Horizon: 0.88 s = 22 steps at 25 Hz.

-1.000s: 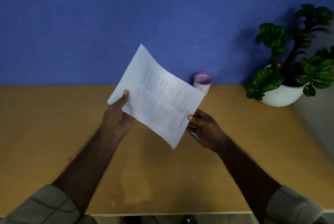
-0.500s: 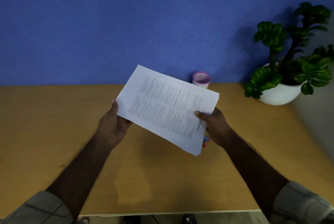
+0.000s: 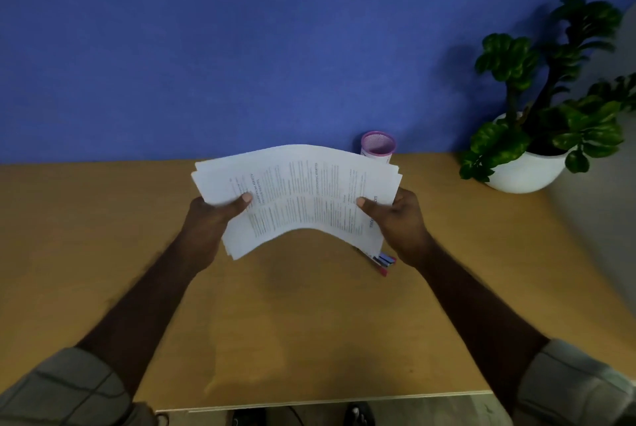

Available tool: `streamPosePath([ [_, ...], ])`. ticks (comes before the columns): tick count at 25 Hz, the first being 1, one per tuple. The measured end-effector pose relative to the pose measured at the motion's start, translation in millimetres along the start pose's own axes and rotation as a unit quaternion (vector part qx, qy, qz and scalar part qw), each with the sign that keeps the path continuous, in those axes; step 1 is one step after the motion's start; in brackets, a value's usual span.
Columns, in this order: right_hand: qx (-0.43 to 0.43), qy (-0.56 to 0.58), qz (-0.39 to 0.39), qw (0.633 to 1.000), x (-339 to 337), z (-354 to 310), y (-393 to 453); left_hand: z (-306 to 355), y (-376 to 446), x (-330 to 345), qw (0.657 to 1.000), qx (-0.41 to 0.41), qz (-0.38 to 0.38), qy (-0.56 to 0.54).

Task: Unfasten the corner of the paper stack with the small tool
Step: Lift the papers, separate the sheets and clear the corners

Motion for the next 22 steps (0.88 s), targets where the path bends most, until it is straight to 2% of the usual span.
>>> streamPosePath([
  [2,-0.019,0.033,0.002,0.999,6,9,-7,-8,-11,-4,0.999,0.036,0.035,-0.001],
  [3,-0.01,0.037,0.007,0.999,9,21,-9,-17,-19,-7,0.998,0.029,0.049,0.008],
  [6,0.074,-0.022,0.023,0.997,17,73,-15,-61,-47,-13,0.995,-0.057,0.075,0.044],
  [8,0.112,-0.057,0.037,0.991,18,98,-19,-77,-59,-13,0.992,-0.077,0.079,0.056],
  [12,0.087,-0.048,0.066,0.993,16,100,-14,-74,-61,-14,0.993,-0.026,0.115,0.013],
  [14,0.101,-0.051,0.069,0.991,17,105,-12,-81,-63,-11,0.993,-0.034,0.115,0.014],
  [16,0.156,-0.075,0.075,0.982,17,124,-14,-97,-74,-9,0.988,-0.085,0.124,0.041],
  [18,0.196,-0.089,0.082,0.973,15,140,-17,-105,-80,-7,0.984,-0.104,0.125,0.069],
  [20,0.193,-0.101,0.077,0.973,12,142,-17,-103,-76,-10,0.98,-0.107,0.128,0.105],
  [22,0.142,-0.122,0.074,0.98,6,124,-15,-93,-65,-19,0.971,-0.103,0.111,0.183],
])
Point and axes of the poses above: each hand's wrist, its own y-axis towards the middle knuckle, its own x-axis out of the palm, z = x × y, the point moved 8 cm from there along y, towards the middle knuckle, and after that the axes turned 13 degrees about x, right-handed, at the moved point
